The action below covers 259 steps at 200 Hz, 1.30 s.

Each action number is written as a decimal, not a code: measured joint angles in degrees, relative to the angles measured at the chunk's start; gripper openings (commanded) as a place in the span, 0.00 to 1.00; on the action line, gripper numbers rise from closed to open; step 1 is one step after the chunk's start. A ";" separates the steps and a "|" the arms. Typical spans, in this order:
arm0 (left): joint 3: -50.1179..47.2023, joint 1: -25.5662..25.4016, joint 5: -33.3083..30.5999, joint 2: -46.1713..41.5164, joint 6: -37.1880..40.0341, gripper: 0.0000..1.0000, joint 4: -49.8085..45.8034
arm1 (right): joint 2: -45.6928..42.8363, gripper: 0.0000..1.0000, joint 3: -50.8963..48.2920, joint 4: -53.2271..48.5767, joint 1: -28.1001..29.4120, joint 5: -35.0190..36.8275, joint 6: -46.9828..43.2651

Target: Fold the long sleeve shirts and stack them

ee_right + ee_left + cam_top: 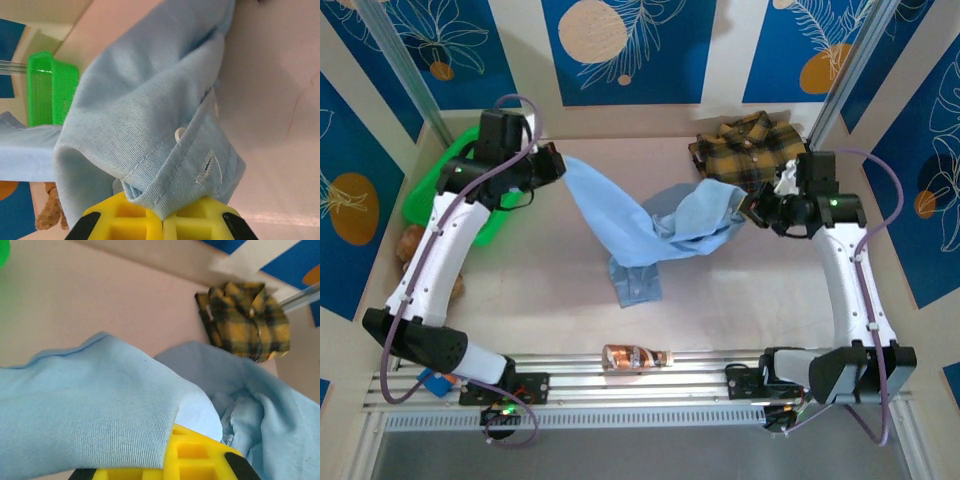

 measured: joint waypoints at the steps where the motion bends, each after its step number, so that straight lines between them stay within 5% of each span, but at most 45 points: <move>1: 0.24 0.09 0.04 0.07 0.13 0.00 -0.04 | 0.28 0.01 0.48 -0.17 -0.20 -0.11 -0.13; 97: 29.27 10.03 1.95 7.06 1.75 0.00 0.33 | 14.93 0.05 36.41 -3.93 -5.92 -11.63 -1.53; 136: 31.95 13.53 2.21 6.40 1.73 0.00 5.14 | 18.93 0.06 50.58 -5.07 -6.91 -14.29 1.75; 161: 25.90 13.64 2.67 3.54 1.81 0.00 7.23 | 18.05 0.07 48.72 -6.82 -5.51 -14.14 1.81; 200: 3.30 13.70 2.82 -5.18 2.58 0.00 9.88 | 16.17 0.14 29.99 -8.70 -1.53 -10.67 -0.85; 233: -14.78 13.18 2.80 -9.38 2.36 0.00 11.32 | 23.02 0.59 22.34 -6.21 3.06 -2.36 -4.68; 259: -22.62 12.11 2.67 -9.64 1.46 0.00 11.72 | 25.62 0.74 20.55 -2.86 8.87 6.64 -6.45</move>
